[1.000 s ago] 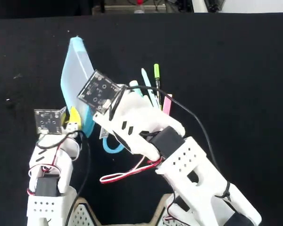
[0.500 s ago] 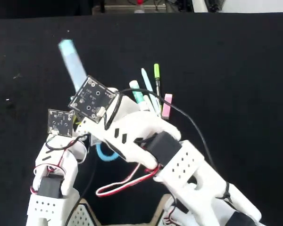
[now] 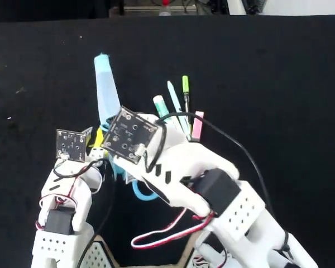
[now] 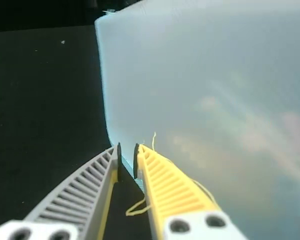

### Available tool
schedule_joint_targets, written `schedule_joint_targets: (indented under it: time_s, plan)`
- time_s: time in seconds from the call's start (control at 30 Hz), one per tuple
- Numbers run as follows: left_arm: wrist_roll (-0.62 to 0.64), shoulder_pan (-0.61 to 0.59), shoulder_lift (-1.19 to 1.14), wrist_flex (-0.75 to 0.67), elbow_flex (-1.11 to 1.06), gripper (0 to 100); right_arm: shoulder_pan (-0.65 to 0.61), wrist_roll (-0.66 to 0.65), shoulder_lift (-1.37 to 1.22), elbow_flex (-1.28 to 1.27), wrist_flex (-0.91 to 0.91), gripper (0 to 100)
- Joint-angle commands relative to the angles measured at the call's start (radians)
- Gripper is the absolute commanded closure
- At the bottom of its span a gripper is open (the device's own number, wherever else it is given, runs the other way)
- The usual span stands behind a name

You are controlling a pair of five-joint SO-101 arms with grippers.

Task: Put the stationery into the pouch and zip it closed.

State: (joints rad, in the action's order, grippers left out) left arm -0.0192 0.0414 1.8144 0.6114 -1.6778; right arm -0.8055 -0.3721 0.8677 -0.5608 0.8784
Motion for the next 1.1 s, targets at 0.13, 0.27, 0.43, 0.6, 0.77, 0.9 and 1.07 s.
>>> schedule_joint_targets:
  time_s: [0.13, 0.27, 0.43, 0.6, 0.77, 0.9, 1.07]
  plan:
    - [-0.002, 0.004, 0.005, 0.005, -0.001, 92, 0.008, 0.000, 0.047, -0.002, -0.112, 98.8]
    - [-0.002, 0.058, 0.005, 0.005, -0.010, 92, 0.006, 0.002, 0.039, -0.002, -0.169, 98.8]
    - [-0.002, 0.090, 0.005, 0.005, -0.001, 92, 0.006, 0.002, -0.036, -0.004, -0.163, 98.8]
    - [0.000, -0.001, 0.006, 0.005, 0.025, 92, 0.006, 0.002, -0.036, -0.002, -0.118, 98.8]
    - [0.066, -0.150, 0.006, 0.005, 0.050, 92, -0.003, 0.003, -0.002, -0.004, -0.021, 98.8]
    - [0.063, -0.196, 0.006, 0.005, 0.051, 92, -0.048, -0.002, 0.024, 0.002, -0.008, 98.8]
    - [0.064, -0.231, 0.006, 0.005, 0.051, 92, -0.064, -0.003, 0.010, 0.002, -0.126, 98.8]
